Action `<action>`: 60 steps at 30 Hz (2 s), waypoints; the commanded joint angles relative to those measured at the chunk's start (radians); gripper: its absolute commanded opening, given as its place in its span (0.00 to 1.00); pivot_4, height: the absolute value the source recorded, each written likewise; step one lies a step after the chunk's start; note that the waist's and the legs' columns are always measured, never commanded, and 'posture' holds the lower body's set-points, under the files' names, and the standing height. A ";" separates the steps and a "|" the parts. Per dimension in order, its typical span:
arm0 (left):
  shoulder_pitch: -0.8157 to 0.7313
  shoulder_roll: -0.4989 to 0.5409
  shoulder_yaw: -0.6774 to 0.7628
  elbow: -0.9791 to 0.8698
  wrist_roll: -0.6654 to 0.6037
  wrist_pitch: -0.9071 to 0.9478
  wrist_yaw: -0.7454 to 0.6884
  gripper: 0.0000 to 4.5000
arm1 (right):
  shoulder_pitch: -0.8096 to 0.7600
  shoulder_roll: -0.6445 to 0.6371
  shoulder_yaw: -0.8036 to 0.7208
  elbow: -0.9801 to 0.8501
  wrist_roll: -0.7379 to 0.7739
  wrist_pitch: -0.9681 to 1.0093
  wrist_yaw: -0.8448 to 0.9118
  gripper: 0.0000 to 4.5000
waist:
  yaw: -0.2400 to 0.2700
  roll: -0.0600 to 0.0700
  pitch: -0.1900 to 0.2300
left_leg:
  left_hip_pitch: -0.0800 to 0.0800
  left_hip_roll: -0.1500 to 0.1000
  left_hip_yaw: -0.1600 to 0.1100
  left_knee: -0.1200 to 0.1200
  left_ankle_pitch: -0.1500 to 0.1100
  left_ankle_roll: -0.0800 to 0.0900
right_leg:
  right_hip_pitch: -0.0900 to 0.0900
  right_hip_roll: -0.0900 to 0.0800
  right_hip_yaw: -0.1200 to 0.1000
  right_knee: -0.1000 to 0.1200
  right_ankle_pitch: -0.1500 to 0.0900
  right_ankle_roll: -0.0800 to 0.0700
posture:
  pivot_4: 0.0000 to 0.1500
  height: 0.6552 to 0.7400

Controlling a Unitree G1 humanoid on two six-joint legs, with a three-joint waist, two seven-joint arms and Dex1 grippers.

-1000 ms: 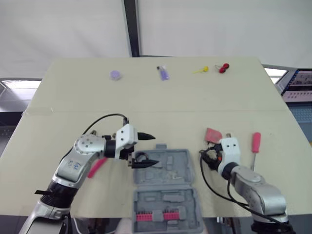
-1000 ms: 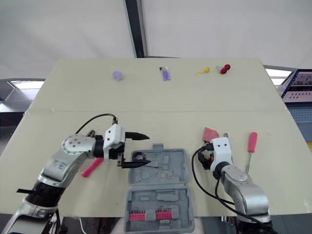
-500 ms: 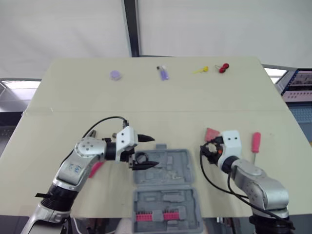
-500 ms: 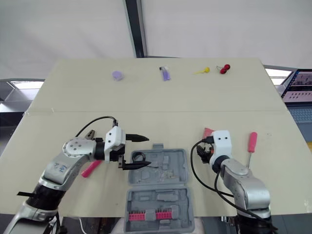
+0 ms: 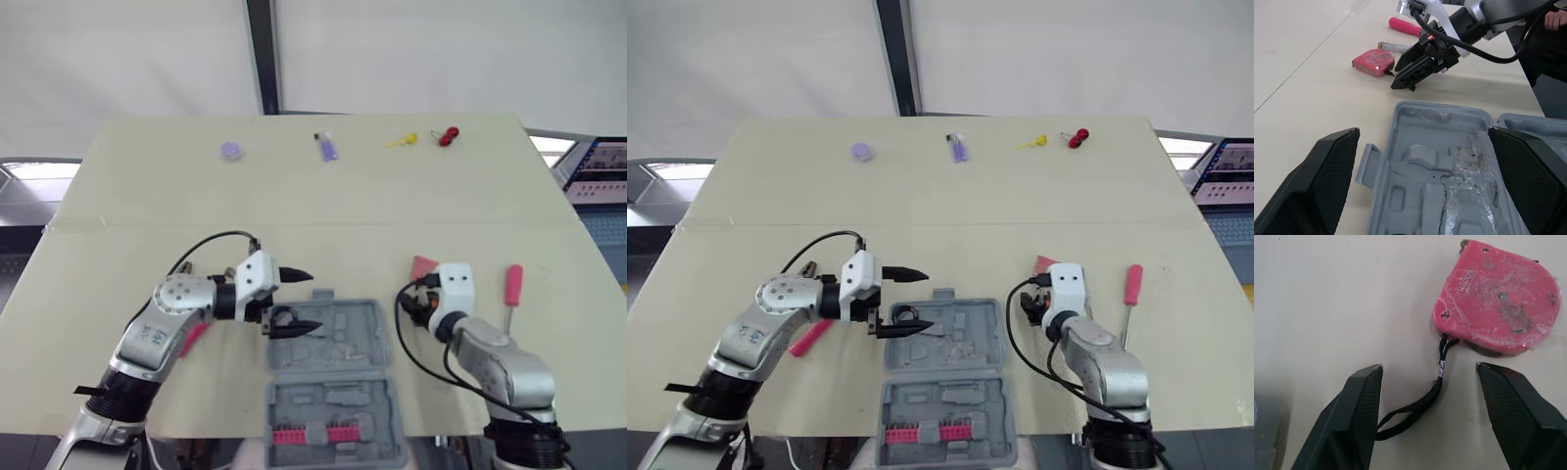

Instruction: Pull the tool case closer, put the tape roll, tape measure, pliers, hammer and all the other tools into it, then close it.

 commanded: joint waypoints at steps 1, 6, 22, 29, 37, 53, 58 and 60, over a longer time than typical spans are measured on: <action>-0.010 -0.001 0.007 -0.053 -0.004 0.000 0.008 1.00 | 0.003 0.011 -0.013 0.003 -0.007 -0.016 -0.014 0.43 | 0.000 0.000 0.000 | 0.000 0.000 0.000 0.000 0.000 0.000 | 0.000 0.000 0.000 0.000 0.000 0.000 | 1.00 1.00; -0.011 -0.008 0.012 -0.054 -0.006 -0.003 0.017 1.00 | 0.013 0.007 -0.018 0.006 -0.012 -0.024 -0.002 0.01 | 0.000 0.000 0.000 | 0.000 0.000 0.000 0.000 0.000 0.000 | 0.000 0.000 0.000 0.000 0.000 0.000 | 1.00 1.00; 0.003 0.005 -0.031 -0.023 0.016 -0.126 -0.087 1.00 | 0.322 -0.168 -0.113 -0.247 0.110 0.039 0.173 0.01 | 0.008 0.000 0.000 | 0.000 0.000 0.000 0.000 0.000 0.000 | 0.000 0.000 0.000 -0.001 0.000 0.000 | 1.00 1.00; 0.020 0.035 -0.088 -0.007 0.031 -0.197 -0.212 1.00 | 0.539 -0.220 -0.139 -0.402 0.180 0.082 0.240 0.01 | 0.007 0.001 0.000 | 0.000 0.000 0.001 0.000 0.000 0.000 | 0.000 0.000 0.000 -0.001 0.000 0.000 | 1.00 1.00; 0.031 0.045 -0.104 0.021 0.053 -0.254 -0.246 1.00 | 0.699 -0.224 -0.138 -0.521 0.210 0.083 0.238 0.01 | 0.015 0.001 -0.001 | 0.000 0.000 0.001 0.000 0.000 0.001 | 0.001 0.000 0.000 -0.002 0.000 0.000 | 1.00 1.00; 0.011 0.012 -0.111 0.044 0.061 -0.274 -0.224 1.00 | 0.757 -0.359 -0.216 -0.583 0.275 0.147 0.334 0.65 | 0.030 0.001 -0.001 | 0.000 0.000 0.001 0.001 -0.001 0.001 | 0.002 0.000 0.000 -0.002 0.000 0.000 | 1.00 1.00; 0.027 -0.008 -0.094 0.023 0.049 -0.285 -0.191 1.00 | 0.773 -0.638 -0.329 -0.516 0.248 -0.102 0.656 0.99 | 0.030 0.001 0.000 | 0.001 0.000 0.001 0.002 -0.001 0.002 | 0.004 0.000 0.000 -0.004 0.000 0.000 | 1.00 1.00; 0.034 -0.010 -0.094 0.022 0.068 -0.332 -0.188 1.00 | 0.729 -0.732 -0.326 -0.401 0.188 -0.294 0.796 0.99 | 0.027 0.000 0.000 | 0.003 0.000 0.001 0.002 -0.001 0.002 | 0.007 0.000 -0.001 -0.006 0.001 0.001 | 1.00 1.00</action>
